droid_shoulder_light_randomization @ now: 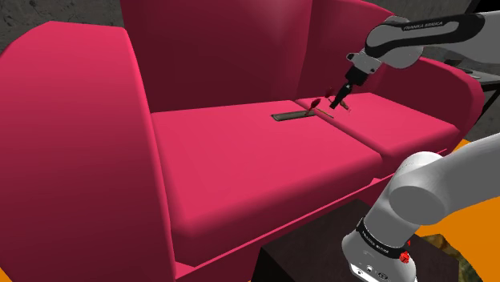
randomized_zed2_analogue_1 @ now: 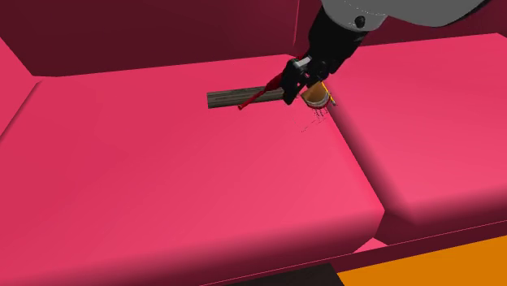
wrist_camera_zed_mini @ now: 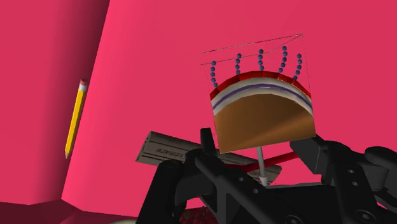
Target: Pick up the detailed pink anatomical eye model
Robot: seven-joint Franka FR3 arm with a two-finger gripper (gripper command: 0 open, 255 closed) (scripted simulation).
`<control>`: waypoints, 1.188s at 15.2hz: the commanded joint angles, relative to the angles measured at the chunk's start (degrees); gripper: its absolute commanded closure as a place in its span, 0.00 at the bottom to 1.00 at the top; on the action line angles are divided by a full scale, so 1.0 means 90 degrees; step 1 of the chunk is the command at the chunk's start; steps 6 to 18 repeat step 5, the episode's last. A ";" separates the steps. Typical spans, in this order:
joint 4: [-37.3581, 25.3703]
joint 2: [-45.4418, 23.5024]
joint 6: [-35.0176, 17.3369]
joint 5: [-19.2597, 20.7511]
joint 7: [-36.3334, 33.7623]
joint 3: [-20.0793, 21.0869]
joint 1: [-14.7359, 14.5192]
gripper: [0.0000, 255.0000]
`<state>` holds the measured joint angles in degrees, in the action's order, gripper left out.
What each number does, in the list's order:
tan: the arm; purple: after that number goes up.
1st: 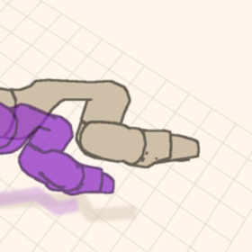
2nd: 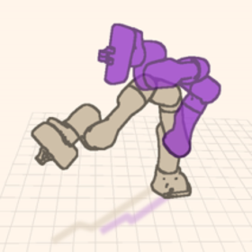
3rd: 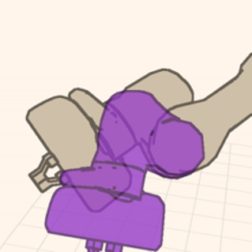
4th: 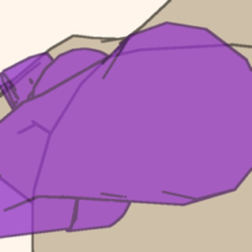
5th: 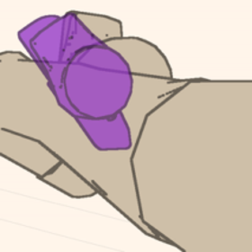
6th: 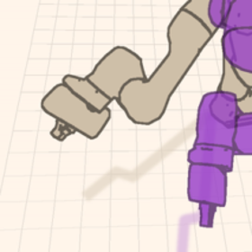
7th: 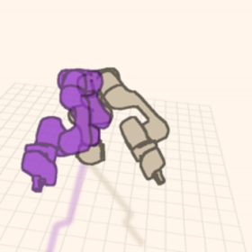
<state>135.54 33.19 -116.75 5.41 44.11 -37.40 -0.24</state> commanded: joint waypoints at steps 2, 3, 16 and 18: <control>-0.0236 0.0020 0.0254 -0.0022 -0.0050 0.0068 -0.0014 1.00; -0.0313 0.0027 0.0338 -0.0028 -0.0066 0.0090 -0.0016 1.00; -0.0324 0.0029 0.0350 -0.0028 -0.0068 0.0094 -0.0017 1.00; -0.0324 0.0029 0.0350 -0.0028 -0.0068 0.0094 -0.0017 1.00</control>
